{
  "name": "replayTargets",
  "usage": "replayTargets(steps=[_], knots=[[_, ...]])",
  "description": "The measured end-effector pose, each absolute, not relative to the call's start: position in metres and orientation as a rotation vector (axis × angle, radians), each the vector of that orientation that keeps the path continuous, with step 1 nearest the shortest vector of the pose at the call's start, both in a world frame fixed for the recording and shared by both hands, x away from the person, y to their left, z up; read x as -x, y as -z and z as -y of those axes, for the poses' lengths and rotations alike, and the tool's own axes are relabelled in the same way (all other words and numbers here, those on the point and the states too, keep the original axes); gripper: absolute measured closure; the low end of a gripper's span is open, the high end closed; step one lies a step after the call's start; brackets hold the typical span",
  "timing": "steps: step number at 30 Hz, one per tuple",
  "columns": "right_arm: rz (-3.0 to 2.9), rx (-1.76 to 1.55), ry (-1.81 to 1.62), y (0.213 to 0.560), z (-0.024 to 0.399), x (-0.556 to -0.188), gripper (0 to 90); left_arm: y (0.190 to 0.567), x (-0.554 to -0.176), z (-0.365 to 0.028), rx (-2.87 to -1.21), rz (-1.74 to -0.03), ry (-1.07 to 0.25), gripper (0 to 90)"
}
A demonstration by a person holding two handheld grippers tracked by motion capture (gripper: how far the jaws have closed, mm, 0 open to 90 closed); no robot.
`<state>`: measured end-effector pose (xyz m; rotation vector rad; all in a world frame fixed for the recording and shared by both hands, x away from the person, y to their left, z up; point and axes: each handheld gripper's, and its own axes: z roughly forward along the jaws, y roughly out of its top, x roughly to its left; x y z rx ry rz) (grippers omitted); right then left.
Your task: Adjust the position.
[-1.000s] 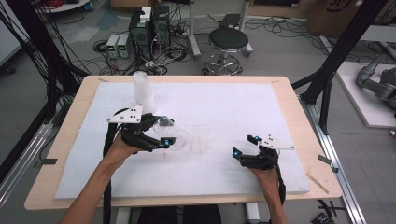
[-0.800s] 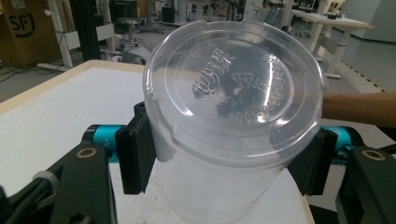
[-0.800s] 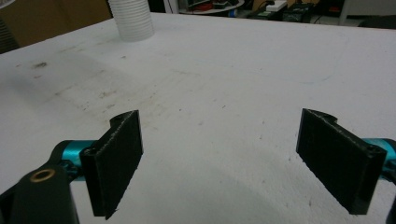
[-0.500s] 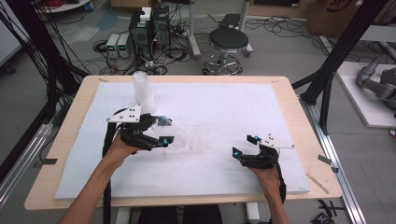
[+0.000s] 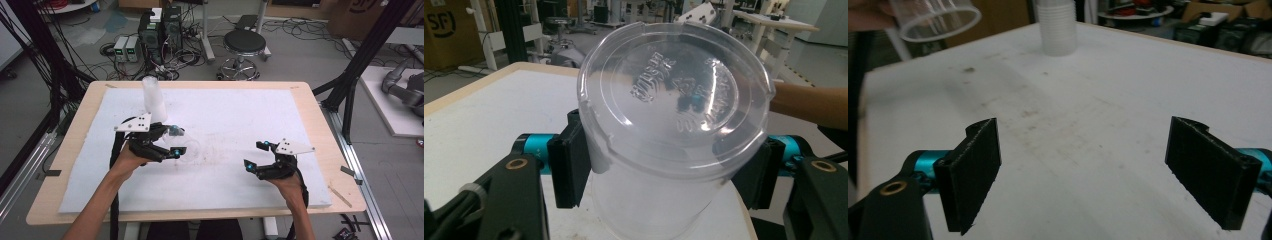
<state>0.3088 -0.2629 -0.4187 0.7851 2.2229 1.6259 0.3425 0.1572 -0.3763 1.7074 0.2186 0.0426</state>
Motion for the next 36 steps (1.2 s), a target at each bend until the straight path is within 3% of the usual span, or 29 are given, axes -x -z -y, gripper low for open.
replayTargets(steps=[17,36], knots=[[-2.412,-0.472,-1.744,0.371,0.228,-0.318,14.2,0.375,-0.338,-0.150,-1.675,-0.199,-0.022,34.2],[-2.568,-0.224,-1.819,0.362,0.173,-0.331,14.2,0.377,-0.331,-0.131,-1.662,-0.183,0.007,34.5]])
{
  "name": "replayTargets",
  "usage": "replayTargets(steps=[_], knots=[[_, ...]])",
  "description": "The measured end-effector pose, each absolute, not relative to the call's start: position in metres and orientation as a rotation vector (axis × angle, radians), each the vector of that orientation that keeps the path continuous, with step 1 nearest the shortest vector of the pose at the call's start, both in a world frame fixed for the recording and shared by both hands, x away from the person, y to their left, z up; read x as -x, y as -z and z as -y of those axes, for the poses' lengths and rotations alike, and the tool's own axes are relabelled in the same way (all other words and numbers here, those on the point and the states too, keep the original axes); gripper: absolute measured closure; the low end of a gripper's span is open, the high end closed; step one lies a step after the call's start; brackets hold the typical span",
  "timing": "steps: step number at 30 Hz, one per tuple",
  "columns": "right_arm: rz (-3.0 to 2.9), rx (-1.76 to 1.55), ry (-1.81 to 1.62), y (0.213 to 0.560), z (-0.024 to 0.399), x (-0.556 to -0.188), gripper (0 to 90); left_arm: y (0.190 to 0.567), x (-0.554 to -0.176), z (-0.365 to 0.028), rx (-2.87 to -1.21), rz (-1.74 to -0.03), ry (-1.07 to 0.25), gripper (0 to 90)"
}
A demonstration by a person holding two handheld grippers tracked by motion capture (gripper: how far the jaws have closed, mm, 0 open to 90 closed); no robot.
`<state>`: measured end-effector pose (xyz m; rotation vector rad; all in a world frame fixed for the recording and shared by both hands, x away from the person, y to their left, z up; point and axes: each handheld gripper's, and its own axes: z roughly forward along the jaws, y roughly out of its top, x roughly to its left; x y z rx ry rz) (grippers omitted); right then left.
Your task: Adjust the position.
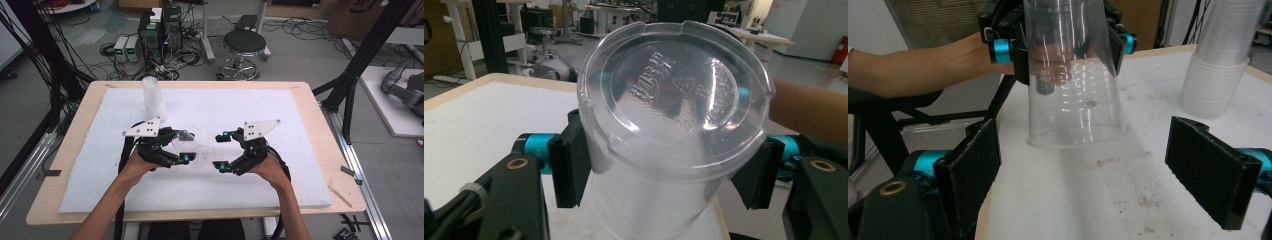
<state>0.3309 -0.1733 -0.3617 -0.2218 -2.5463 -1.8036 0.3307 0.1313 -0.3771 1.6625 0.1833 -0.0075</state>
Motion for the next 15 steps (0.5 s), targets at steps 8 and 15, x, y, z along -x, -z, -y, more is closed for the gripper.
replayTargets(steps=[8,15], knots=[[2.542,0.197,1.789,0.363,0.163,-0.331,14.2,0.378,-0.329,-0.126,-1.671,-0.175,0.018,34.5],[2.541,0.171,1.772,0.366,0.152,-0.332,14.2,0.379,-0.328,-0.124,-1.666,-0.171,0.027,34.5]])
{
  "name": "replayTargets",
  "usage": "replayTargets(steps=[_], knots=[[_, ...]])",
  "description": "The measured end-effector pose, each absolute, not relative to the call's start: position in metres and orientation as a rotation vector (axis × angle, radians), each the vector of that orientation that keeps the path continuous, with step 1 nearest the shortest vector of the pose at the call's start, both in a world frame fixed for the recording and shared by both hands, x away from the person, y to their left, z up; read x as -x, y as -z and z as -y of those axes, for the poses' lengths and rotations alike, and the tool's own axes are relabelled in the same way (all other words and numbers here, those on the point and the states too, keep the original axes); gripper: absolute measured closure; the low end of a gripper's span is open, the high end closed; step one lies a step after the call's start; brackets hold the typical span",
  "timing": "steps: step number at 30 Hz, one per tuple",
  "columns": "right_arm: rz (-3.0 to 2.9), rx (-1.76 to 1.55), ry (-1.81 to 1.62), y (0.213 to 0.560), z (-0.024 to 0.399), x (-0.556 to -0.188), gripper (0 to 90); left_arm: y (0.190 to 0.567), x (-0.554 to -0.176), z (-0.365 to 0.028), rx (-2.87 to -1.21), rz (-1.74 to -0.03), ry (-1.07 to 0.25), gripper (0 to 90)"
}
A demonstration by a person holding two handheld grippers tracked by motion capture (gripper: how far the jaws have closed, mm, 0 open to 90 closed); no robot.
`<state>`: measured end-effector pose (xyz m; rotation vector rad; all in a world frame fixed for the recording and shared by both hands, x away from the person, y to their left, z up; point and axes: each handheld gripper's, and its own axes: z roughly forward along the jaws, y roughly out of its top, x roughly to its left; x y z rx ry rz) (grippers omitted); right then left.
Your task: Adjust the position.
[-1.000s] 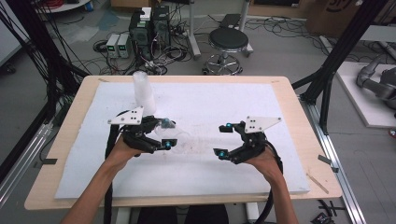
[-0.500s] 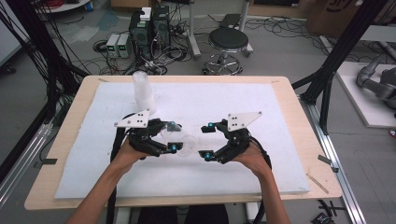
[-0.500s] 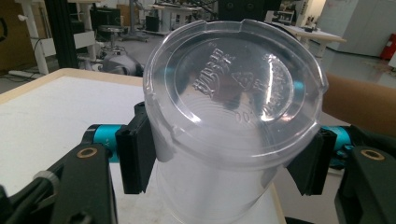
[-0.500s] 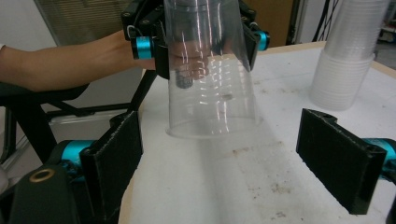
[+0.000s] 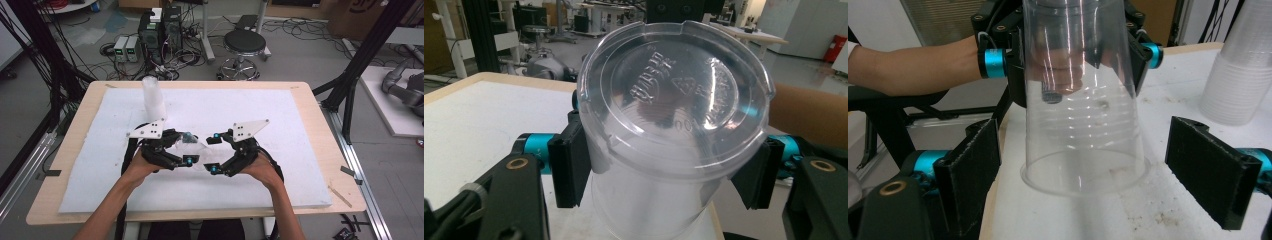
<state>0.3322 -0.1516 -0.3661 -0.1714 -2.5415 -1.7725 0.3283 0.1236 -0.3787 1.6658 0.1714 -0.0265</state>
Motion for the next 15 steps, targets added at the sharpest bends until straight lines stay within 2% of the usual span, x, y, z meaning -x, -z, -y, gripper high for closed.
replayTargets(steps=[15], knots=[[2.550,0.136,1.730,0.372,0.130,-0.332,14.2,0.378,-0.327,-0.121,-1.661,-0.160,0.037,34.5]])
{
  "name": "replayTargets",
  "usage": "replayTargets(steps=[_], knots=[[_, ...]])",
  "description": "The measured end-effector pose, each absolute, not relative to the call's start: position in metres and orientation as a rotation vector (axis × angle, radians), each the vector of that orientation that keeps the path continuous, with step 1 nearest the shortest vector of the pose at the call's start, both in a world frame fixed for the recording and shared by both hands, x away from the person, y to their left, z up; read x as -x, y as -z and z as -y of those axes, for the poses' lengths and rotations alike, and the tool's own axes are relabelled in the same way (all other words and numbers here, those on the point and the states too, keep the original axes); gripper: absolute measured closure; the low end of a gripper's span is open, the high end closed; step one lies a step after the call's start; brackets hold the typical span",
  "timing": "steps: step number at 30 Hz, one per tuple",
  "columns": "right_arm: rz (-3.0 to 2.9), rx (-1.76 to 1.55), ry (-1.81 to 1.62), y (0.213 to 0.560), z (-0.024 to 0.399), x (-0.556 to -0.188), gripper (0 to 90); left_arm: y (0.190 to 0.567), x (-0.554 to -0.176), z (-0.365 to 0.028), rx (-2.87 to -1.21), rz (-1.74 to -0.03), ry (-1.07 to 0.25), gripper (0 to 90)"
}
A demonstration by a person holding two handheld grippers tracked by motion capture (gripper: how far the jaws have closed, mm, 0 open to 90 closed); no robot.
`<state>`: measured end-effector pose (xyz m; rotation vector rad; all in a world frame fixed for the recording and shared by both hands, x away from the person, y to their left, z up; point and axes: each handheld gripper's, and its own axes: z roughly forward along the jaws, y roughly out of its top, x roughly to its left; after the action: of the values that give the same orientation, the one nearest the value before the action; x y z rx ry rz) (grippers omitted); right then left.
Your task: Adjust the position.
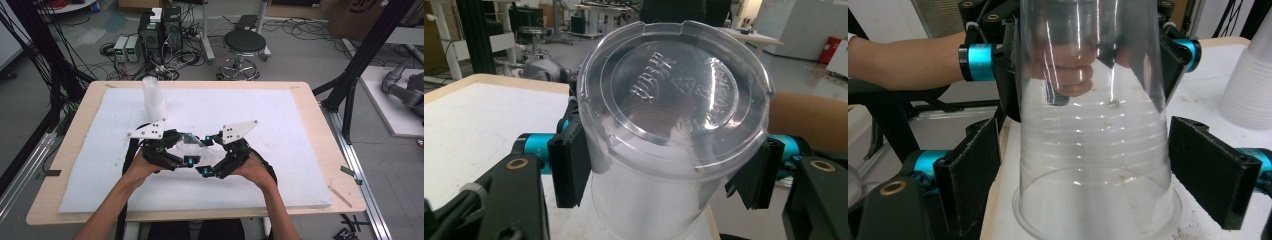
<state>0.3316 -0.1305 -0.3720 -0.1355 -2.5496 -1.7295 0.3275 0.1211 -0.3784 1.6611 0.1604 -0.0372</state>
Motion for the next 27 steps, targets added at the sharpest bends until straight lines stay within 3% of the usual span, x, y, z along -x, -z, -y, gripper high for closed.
replayTargets(steps=[27], knots=[[2.615,0.103,1.719,0.3713,0.1277,-0.3299,31.2,0.3790,-0.3275,-0.1213,-1.668,-0.152,0.041,35.1]])
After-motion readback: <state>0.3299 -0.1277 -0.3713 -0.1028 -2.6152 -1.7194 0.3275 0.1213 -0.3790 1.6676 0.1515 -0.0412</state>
